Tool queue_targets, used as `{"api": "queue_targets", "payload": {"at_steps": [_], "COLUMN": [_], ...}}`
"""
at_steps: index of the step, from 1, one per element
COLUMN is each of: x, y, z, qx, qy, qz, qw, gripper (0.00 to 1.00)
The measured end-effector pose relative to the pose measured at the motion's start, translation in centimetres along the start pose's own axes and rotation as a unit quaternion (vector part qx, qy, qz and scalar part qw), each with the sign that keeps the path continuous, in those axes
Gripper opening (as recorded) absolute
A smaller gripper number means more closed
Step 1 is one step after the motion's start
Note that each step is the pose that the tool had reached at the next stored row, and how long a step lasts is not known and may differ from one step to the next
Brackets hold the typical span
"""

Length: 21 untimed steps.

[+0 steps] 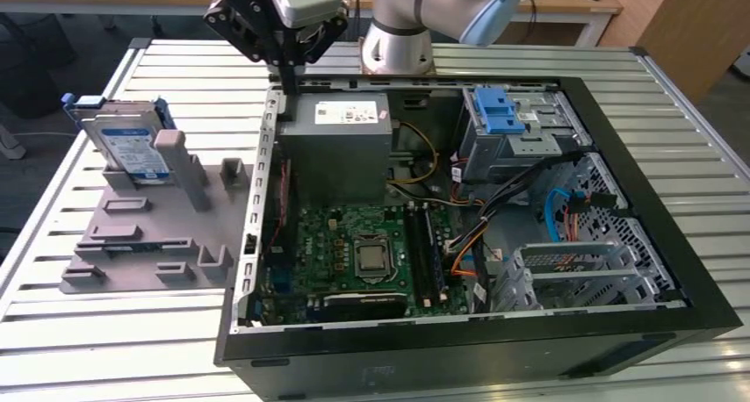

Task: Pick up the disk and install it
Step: 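Reach for the disk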

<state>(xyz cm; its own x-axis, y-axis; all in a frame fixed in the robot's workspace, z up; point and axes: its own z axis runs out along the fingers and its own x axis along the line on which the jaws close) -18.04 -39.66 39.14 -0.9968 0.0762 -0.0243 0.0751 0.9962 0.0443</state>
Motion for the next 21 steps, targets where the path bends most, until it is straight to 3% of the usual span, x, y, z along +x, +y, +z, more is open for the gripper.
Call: {"api": "queue_targets", "payload": {"at_steps": [15, 21], "x": [1.96, 2.5], "y": [0.19, 0.36], "z": [-0.02, -0.01], "qx": [0.0, 0.0003], "qy": [0.0002, 0.0033], "qz": [0.0, 0.0], "qw": [1.0, 1.0], "gripper": [0.11, 0.11]}}
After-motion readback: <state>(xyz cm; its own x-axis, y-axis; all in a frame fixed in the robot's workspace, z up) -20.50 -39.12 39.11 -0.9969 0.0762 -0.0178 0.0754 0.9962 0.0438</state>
